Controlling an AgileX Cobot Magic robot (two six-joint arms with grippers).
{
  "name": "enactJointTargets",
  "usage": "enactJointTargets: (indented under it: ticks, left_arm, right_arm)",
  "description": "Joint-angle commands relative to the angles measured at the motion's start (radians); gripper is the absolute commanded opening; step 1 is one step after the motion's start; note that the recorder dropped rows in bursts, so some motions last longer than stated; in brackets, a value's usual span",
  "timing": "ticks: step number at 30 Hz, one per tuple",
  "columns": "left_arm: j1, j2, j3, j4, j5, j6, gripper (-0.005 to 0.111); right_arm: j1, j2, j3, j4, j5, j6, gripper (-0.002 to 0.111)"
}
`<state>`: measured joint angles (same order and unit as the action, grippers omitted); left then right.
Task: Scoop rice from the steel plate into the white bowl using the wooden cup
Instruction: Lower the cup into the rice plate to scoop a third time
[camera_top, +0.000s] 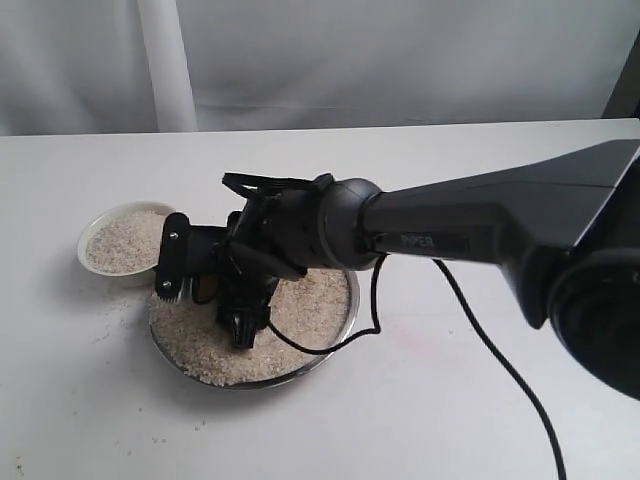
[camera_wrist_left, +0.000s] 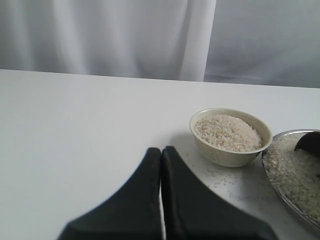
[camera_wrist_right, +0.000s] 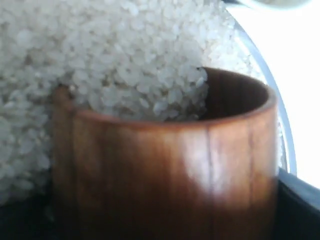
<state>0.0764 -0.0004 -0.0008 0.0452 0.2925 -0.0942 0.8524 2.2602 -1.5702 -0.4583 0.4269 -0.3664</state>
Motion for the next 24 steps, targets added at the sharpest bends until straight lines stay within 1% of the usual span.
enactJointTargets:
  ticks: [1, 4, 8, 13, 20, 24]
  left_arm:
    - [-0.006, 0.000, 0.001, -0.001, -0.008, -0.002, 0.000]
    - [-0.006, 0.000, 0.001, -0.001, -0.008, -0.002, 0.000]
    - [-0.006, 0.000, 0.001, -0.001, -0.008, -0.002, 0.000]
    - [-0.006, 0.000, 0.001, -0.001, -0.008, -0.002, 0.000]
    - [-0.006, 0.000, 0.001, -0.001, -0.008, -0.002, 0.000]
    - [-0.006, 0.000, 0.001, -0.001, -0.008, -0.002, 0.000]
  right_arm:
    - [-0.028, -0.041, 0.103, 0.035, -0.151, 0.007, 0.000]
    - [-0.048, -0.074, 0.184, 0.088, -0.294, 0.007, 0.000]
    - [-0.063, -0.116, 0.268, 0.108, -0.417, 0.007, 0.000]
    - [-0.085, -0.138, 0.313, 0.111, -0.475, 0.011, 0.000]
    - [-0.087, -0.140, 0.317, 0.111, -0.525, 0.012, 0.000]
    - [-0.087, -0.155, 0.317, 0.100, -0.514, 0.012, 0.000]
